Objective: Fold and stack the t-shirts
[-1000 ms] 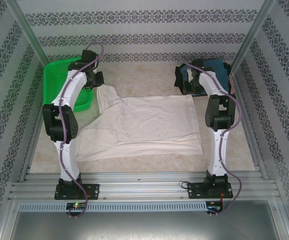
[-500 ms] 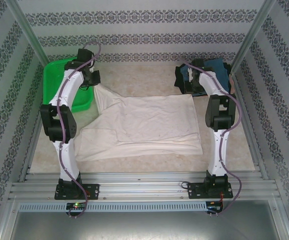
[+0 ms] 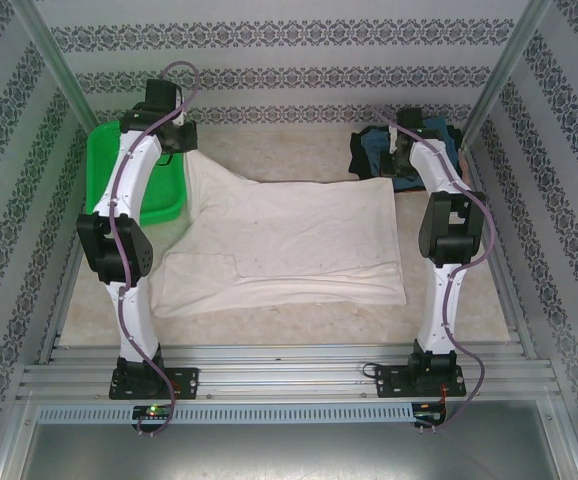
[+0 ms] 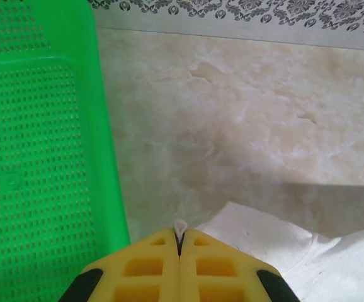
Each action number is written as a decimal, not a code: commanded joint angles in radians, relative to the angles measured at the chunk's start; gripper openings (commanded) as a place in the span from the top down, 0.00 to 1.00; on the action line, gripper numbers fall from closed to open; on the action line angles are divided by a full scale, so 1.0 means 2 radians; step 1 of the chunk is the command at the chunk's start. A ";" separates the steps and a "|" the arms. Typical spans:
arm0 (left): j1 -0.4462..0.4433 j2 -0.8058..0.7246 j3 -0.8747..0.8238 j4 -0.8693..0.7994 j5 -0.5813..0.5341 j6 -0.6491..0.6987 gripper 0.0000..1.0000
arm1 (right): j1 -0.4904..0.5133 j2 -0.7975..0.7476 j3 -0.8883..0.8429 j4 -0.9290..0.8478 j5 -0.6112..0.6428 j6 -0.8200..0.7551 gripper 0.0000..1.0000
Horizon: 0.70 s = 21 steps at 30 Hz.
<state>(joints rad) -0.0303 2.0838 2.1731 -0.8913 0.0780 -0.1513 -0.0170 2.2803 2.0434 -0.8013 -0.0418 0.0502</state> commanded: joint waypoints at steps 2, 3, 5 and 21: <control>0.007 0.016 0.017 -0.009 0.002 0.031 1.00 | -0.009 -0.019 0.001 0.006 -0.003 0.007 1.00; 0.008 0.018 0.018 -0.011 0.003 0.032 1.00 | -0.009 -0.017 0.003 0.003 -0.003 0.007 1.00; 0.008 0.021 0.017 -0.012 0.004 0.033 1.00 | -0.009 -0.015 0.000 0.003 -0.006 0.008 1.00; 0.041 0.015 -0.039 -0.006 -0.028 0.076 1.00 | -0.009 -0.032 -0.035 0.019 -0.017 0.014 1.00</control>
<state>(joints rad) 0.0341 2.1258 2.0907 -0.8928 0.0479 -0.0605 -0.0246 2.2696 1.9854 -0.7666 -0.0669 0.0574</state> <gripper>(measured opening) 0.055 0.063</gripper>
